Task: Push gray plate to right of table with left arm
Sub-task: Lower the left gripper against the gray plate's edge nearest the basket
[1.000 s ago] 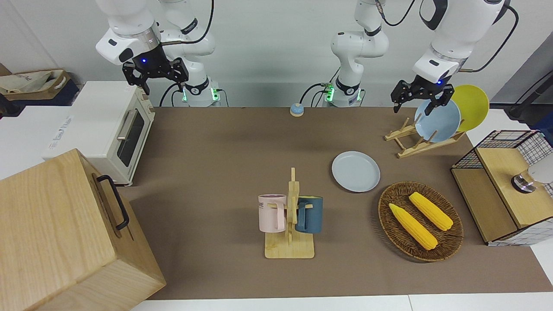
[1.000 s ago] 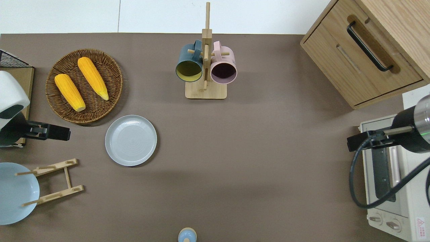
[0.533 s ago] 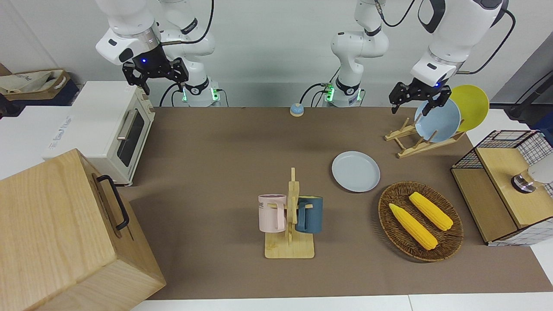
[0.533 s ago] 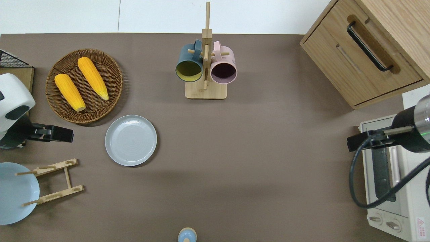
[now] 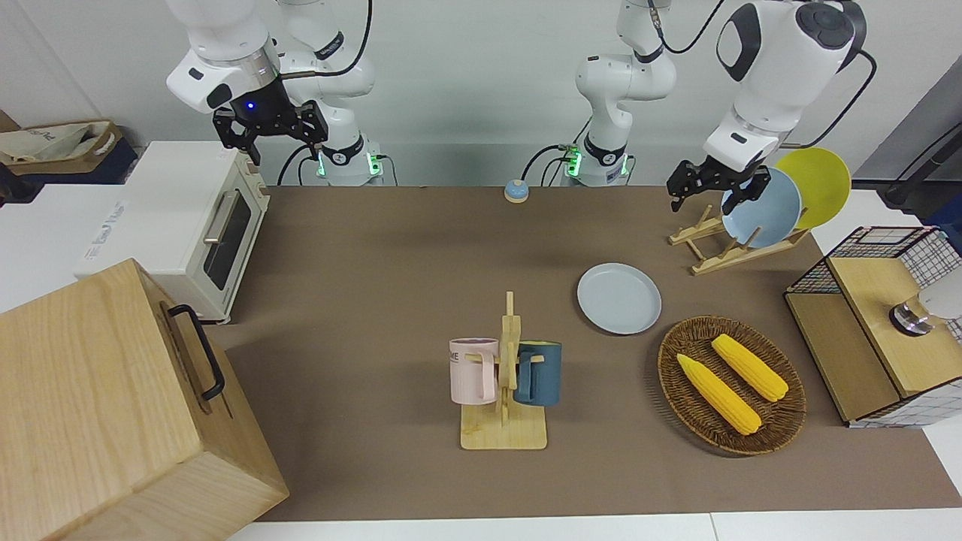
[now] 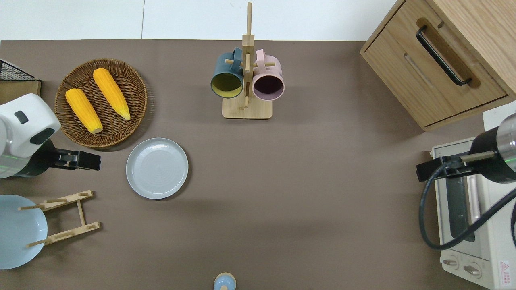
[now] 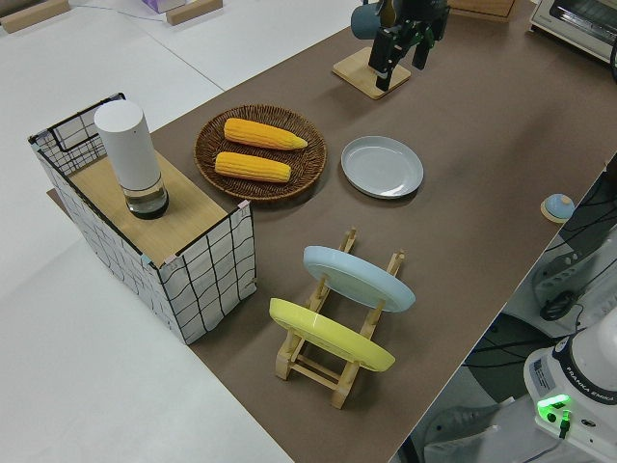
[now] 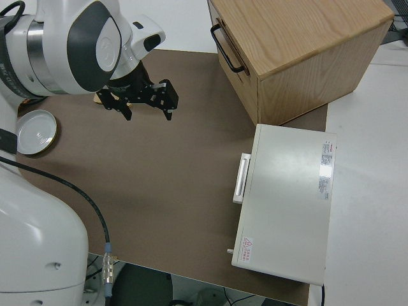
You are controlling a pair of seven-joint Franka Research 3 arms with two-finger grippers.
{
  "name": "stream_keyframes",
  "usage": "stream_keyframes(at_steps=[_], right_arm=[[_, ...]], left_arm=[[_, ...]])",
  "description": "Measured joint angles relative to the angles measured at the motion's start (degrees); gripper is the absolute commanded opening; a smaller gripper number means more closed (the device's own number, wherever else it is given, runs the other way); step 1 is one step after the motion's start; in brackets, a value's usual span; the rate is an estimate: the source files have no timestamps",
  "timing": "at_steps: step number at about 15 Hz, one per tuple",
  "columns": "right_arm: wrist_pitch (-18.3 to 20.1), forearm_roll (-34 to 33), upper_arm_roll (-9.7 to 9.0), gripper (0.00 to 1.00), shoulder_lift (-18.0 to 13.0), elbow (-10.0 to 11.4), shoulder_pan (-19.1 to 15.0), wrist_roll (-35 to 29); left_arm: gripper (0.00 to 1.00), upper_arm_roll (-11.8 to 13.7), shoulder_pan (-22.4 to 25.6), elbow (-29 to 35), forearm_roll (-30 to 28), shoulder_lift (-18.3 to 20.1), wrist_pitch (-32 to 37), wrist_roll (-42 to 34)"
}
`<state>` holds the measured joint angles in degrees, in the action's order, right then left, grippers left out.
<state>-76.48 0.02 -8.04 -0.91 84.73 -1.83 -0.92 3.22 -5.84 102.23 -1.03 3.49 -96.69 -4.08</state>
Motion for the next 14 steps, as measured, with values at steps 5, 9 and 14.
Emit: stream_keyframes(at_steps=[5,9,14], right_arm=[[0.0,0.0,0.00,0.983,0.0,0.0,0.0,0.0],[0.0,0.0,0.00,0.983,0.0,0.0,0.0,0.0],[0.0,0.0,0.00,0.983,0.0,0.0,0.0,0.0]], left_arm=[[1.00,0.0,0.0,7.8,-0.4,-0.3,-9.9,0.3],[1.00,0.3,0.1,15.1,-0.5,-0.6,-19.4,0.4],[1.00,0.5,0.1,23.4,-0.5,-1.4,-30.5,0.6]])
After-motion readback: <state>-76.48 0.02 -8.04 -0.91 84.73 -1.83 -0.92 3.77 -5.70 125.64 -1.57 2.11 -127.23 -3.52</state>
